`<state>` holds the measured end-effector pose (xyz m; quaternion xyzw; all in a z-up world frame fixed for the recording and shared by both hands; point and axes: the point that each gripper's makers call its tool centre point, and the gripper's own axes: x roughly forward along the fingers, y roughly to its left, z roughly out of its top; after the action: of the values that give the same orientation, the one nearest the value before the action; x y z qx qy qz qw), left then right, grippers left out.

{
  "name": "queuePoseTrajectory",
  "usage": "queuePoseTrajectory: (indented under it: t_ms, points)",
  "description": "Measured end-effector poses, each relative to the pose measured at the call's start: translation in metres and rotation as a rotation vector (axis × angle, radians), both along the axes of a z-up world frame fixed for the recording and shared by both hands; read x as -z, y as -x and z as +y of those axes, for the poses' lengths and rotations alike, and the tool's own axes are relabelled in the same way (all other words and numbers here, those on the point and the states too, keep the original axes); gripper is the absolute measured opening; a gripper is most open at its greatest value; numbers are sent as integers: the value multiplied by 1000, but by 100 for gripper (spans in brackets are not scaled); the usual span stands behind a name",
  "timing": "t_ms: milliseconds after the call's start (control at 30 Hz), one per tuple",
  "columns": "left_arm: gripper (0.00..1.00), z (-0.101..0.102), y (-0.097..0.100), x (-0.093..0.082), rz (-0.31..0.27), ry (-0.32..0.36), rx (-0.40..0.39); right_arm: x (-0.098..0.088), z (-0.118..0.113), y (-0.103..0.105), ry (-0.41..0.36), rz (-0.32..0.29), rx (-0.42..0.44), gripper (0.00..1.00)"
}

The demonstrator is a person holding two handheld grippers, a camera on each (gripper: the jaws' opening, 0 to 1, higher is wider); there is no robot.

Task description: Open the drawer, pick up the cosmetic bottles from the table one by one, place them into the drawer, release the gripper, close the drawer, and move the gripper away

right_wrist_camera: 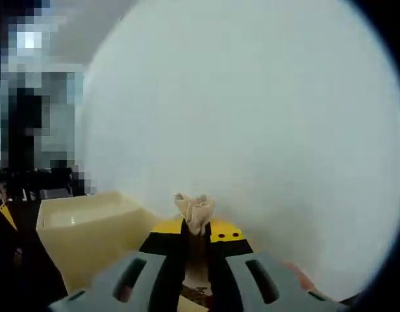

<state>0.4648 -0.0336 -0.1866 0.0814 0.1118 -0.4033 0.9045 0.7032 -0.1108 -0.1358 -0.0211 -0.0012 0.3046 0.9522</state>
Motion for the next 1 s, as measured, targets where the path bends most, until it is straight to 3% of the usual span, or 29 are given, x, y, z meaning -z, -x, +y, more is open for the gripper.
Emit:
queuePoseTrajectory:
  t_ms: [200,400,600,733,833,867,900,933,1000]
  points:
    - [71,0,-6,7,4,-19,-10,11,-14,-14,23,18,7,9]
    - [70,-2,-5,11,4,-41,0,25,-8,-20,64,16,-23,9]
    - [69,-2,-7,15,6,-53,-1,35,-13,-44,110,29,-4,9]
    - [69,-2,-7,17,6,-60,-1,41,-13,-31,136,40,9,10]
    - [69,-2,-7,18,2,-66,-3,42,-13,-42,146,49,7,11]
    - [69,-2,-7,18,2,-67,-5,43,-12,-42,161,44,8,11]
    - [69,-1,-7,18,2,-68,-6,46,-8,-26,193,33,16,12]
    - [68,-1,-8,18,3,-70,-7,49,-7,-23,204,40,25,12]
    - [68,-1,-8,19,4,-70,-9,53,-9,-30,236,45,38,14]
